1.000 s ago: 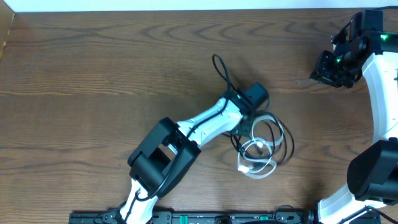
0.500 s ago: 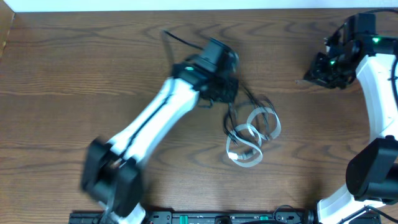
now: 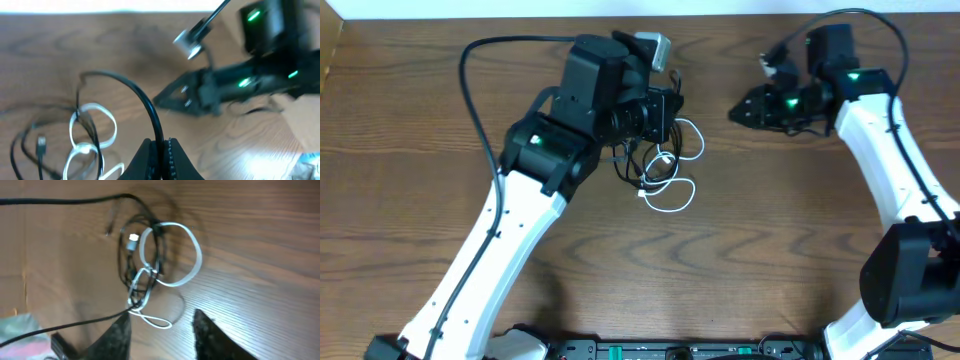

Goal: Untangle cables
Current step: 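Lift the black cable with the left gripper and pull it up-left, then grasp the white cable loops with the right gripper and pull up-right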

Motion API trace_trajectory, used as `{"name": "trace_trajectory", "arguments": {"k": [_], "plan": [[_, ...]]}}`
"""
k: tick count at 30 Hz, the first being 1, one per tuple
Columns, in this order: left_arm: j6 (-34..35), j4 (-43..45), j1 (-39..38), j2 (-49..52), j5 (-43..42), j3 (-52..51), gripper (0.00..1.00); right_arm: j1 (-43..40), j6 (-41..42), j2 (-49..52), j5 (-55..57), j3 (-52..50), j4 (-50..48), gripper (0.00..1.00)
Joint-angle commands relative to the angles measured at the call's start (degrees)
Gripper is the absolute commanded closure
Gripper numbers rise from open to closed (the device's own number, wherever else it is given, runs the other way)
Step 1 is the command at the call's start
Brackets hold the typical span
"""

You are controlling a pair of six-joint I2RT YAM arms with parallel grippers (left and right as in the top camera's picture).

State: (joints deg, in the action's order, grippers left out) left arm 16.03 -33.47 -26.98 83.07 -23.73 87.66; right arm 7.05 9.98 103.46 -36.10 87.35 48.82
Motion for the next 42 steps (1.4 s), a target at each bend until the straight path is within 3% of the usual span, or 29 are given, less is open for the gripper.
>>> {"name": "trace_trajectory", "arguments": {"k": [1, 8, 16, 24, 31, 36, 42], "plan": [[-0.2, 3.3, 1.0, -4.6, -0.7, 0.6, 0.93, 2.1, -1.2, 0.1, -2.4, -0.2, -1.1, 0.56], [4.7, 13.0, 6.3, -11.5, -0.7, 0.6, 0.92, 4.4, 3.3, 0.1, 1.4, -0.2, -2.8, 0.53], [15.7, 25.4, 12.2, -15.8, -0.7, 0.6, 0.93, 5.3, 4.8, 0.1, -0.7, -0.2, -4.7, 0.52], [15.8, 31.3, 12.2, -16.2, 0.0, 0.6, 0.93, 6.1, 4.9, 0.3, 0.5, -0.2, -4.6, 0.52], [14.9, 36.2, 12.2, -16.9, 14.3, 0.7, 0.93, 8.2, 6.9, 1.7, 3.0, -0.9, -4.2, 0.55], [9.9, 39.6, 12.2, -17.0, 21.9, 0.8, 0.93, 9.8, 0.9, 1.7, 3.1, -1.2, -2.4, 0.53], [8.0, 39.1, 13.3, -16.9, 23.1, 0.8, 0.93, 11.3, -11.0, 1.8, 3.2, -1.7, 2.5, 0.44]]}}
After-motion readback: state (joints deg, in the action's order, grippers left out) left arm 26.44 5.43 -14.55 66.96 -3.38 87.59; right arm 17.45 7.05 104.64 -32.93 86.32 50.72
